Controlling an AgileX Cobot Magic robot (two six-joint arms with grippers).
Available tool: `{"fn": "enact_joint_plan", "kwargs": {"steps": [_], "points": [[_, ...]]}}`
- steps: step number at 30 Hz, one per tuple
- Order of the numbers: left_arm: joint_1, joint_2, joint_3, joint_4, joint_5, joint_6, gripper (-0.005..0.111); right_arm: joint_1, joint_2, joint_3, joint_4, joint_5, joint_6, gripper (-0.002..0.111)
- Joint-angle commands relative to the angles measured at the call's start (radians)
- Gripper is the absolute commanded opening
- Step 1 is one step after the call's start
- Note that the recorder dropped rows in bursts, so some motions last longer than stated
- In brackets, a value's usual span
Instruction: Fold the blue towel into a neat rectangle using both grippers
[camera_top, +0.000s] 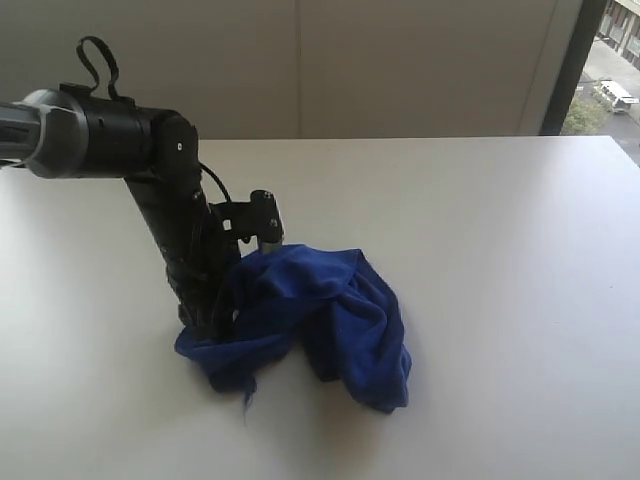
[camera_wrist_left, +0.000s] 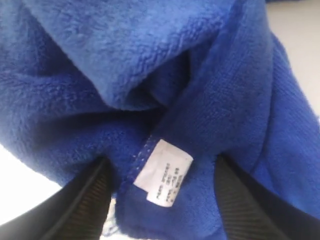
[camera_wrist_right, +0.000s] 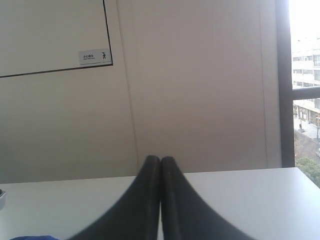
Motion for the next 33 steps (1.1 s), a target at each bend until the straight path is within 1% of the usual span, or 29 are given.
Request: {"fn": "enact_joint_plan", "kwargs": {"steps": [1, 5, 8, 14, 17, 23, 27, 29, 33], "points": [[0.004, 0.008, -0.005, -0.002, 0.082, -0.018, 0.064, 0.0, -0.006, 0.005, 0.003, -0.017, 0.004, 0.0], [0.004, 0.008, -0.005, 0.003, 0.133, -0.018, 0.064, 0.0, -0.006, 0.005, 0.003, -0.017, 0.004, 0.0], [0.004, 0.006, -0.005, 0.011, 0.16, -0.018, 0.06, 0.0, -0.006, 0.005, 0.003, -0.017, 0.004, 0.0], [0.004, -0.028, -0.005, 0.044, 0.223, -0.016, 0.038, 0.0, -0.006, 0.005, 0.003, -0.015, 0.004, 0.0], [0.004, -0.046, -0.005, 0.044, 0.224, -0.016, 0.027, 0.0, -0.006, 0.005, 0.003, -0.015, 0.004, 0.0], [0.004, -0.048, -0.005, 0.038, 0.225, -0.016, 0.011, 0.0, -0.006, 0.005, 0.003, -0.015, 0.004, 0.0], [0.004, -0.048, -0.005, 0.024, 0.264, -0.015, 0.0, 0.0, -0.006, 0.005, 0.003, -0.015, 0.004, 0.0], [0.004, -0.048, -0.005, 0.021, 0.294, -0.001, 0.0, 0.0, -0.006, 0.005, 0.003, -0.015, 0.004, 0.0], [0.004, -0.082, -0.005, 0.026, 0.309, -0.004, 0.0, 0.0, -0.006, 0.005, 0.003, -0.015, 0.004, 0.0]]}}
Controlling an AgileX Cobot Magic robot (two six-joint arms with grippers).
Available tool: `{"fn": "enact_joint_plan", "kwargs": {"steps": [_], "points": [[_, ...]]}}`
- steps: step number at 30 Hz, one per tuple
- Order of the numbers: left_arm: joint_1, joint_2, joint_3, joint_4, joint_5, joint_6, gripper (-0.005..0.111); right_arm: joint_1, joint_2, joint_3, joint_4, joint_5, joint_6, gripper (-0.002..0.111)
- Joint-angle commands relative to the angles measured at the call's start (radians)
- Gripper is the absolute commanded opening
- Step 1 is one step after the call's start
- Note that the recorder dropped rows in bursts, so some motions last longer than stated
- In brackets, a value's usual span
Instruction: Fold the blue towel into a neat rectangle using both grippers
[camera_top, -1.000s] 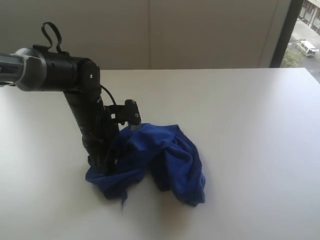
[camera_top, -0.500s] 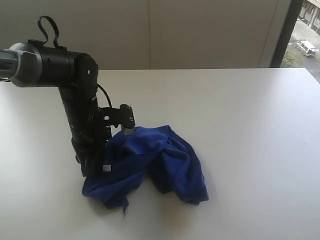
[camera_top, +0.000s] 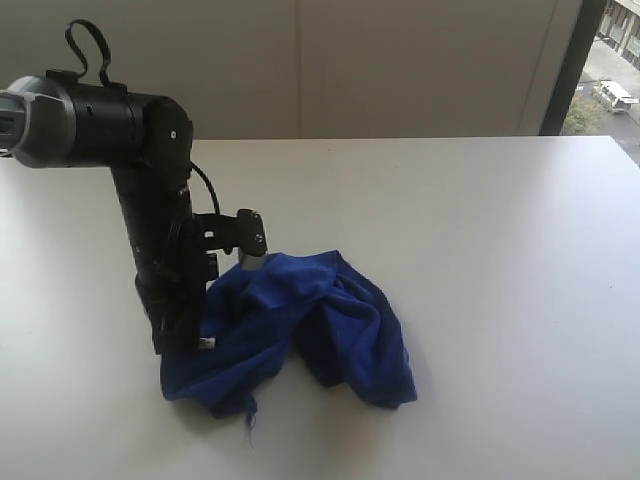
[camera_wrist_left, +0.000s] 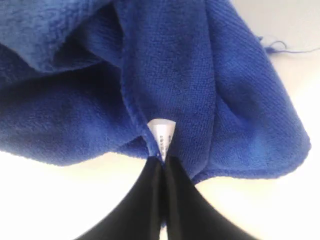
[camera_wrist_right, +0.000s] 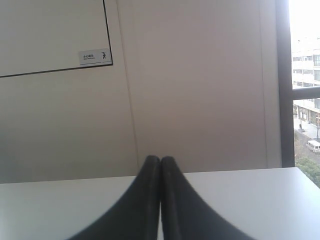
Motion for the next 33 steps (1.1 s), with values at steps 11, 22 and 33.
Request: {"fn": "enact_joint_plan", "kwargs": {"steps": [11, 22, 33], "points": [[0.004, -0.457, -0.002, 0.242, 0.037, -0.174, 0.0, 0.0, -0.006, 0.005, 0.001, -0.015, 0.004, 0.0], [0.004, -0.617, -0.002, 0.335, 0.026, -0.232, 0.0, 0.0, -0.006, 0.005, 0.001, -0.068, 0.129, 0.0], [0.004, -0.674, -0.002, 0.743, -0.095, -0.691, 0.0, 0.0, -0.006, -0.016, 0.004, 0.257, 0.42, 0.0]]}}
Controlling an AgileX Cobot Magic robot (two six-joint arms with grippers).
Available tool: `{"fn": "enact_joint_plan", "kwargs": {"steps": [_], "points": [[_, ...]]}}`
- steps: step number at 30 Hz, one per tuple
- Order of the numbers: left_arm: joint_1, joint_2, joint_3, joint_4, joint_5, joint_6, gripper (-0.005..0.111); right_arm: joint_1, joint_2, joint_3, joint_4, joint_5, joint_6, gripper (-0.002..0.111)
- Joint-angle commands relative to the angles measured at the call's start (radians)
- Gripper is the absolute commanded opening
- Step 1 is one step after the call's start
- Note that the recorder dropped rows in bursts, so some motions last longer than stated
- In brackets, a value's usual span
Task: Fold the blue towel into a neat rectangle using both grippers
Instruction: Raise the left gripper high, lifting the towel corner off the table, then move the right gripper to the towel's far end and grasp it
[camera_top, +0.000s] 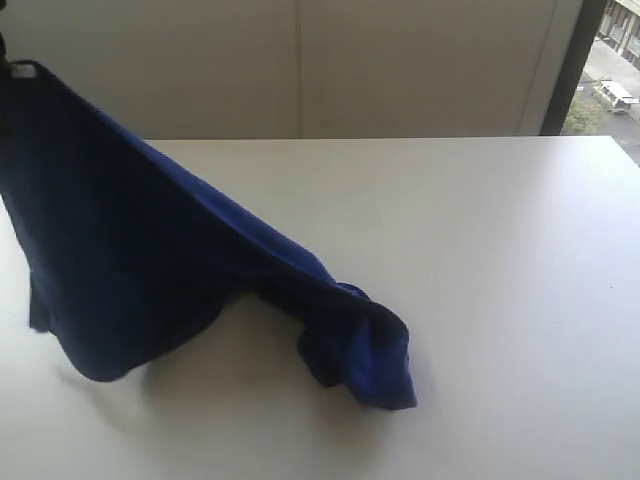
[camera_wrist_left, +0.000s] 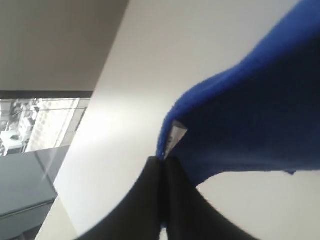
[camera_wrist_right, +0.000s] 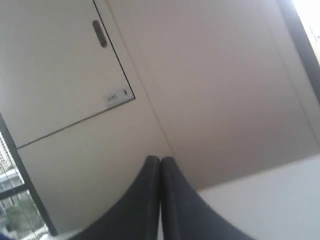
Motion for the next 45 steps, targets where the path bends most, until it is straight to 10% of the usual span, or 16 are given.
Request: {"fn": "enact_joint_plan", "kwargs": {"steps": [1, 18, 22, 27, 45], "points": [[0.004, -0.029, -0.002, 0.11, -0.041, -0.155, 0.0, 0.0, -0.005, -0.025, 0.005, 0.363, 0.095, 0.0], [0.004, -0.034, -0.002, 0.323, -0.078, -0.391, 0.0, 0.257, 0.998, -0.533, 0.632, 0.743, -1.073, 0.0], [0.004, -0.035, -0.002, 0.472, -0.03, -0.523, 0.0, 0.307, 1.208, -0.588, 0.736, 0.743, -1.321, 0.015], [0.004, -0.039, -0.002, 0.5, -0.009, -0.532, 0.0, 0.366, 1.379, -0.639, 0.751, 0.689, -1.392, 0.04], [0.004, -0.041, -0.002, 0.409, -0.011, -0.522, 0.0, 0.569, 1.603, -0.833, 0.74, 0.575, -1.665, 0.04]]}}
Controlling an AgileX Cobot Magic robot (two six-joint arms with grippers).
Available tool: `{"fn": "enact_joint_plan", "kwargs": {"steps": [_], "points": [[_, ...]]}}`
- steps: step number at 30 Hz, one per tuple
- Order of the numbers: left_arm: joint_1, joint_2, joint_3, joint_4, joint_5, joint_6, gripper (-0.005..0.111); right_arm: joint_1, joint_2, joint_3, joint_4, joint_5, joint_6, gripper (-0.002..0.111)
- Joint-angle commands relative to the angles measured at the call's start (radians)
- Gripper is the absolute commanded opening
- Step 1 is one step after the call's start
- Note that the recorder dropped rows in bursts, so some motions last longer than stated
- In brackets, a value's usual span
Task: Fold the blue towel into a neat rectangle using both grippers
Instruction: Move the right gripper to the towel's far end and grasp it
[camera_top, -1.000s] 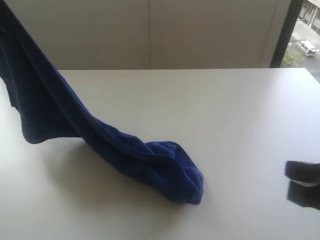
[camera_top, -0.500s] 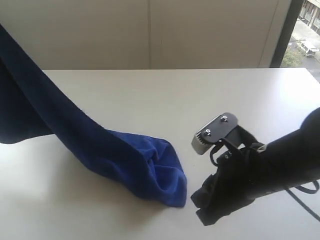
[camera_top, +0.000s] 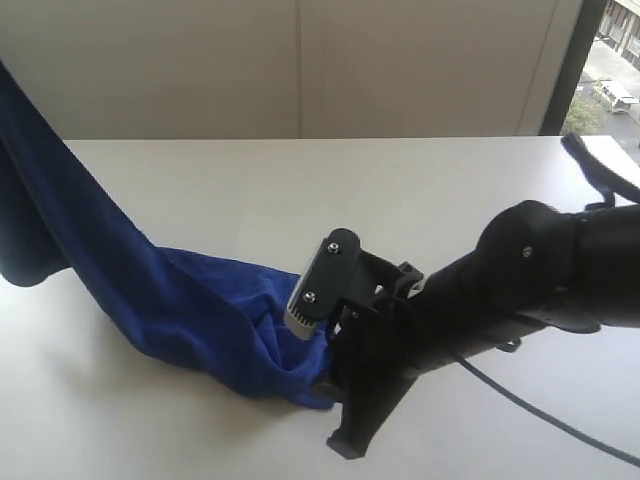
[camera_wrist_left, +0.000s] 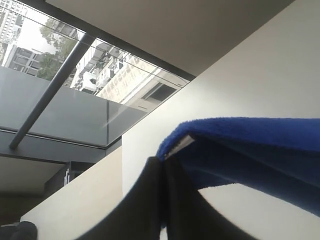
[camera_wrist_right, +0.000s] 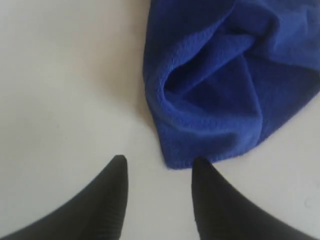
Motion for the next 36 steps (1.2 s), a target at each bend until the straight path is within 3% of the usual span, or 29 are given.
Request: {"fn": "enact_joint_plan", "kwargs": {"steps": [1, 12, 25, 29, 32, 36], "points": [[0.004, -0.016, -0.002, -0.032, 0.007, -0.003, 0.0, 0.028, 0.069, -0.07, -0.016, 0.003, -0.016, 0.04], [0.004, -0.016, -0.002, -0.096, 0.009, 0.043, 0.0, 0.03, 0.217, -0.175, -0.284, 0.051, 0.059, 0.04], [0.004, -0.012, -0.002, -0.098, 0.003, 0.043, 0.0, 0.03, 0.285, -0.178, -0.291, 0.045, 0.069, 0.04], [0.004, -0.012, -0.002, -0.098, 0.003, 0.043, 0.0, 0.03, 0.304, -0.178, -0.291, 0.024, 0.069, 0.029], [0.004, -0.012, -0.002, -0.1, 0.008, 0.043, 0.0, 0.03, 0.324, -0.178, -0.327, 0.039, 0.069, 0.002], [0.004, -0.012, -0.002, -0.103, 0.012, 0.063, 0.0, 0.03, 0.272, -0.18, -0.447, 0.09, 0.162, 0.0]]}}
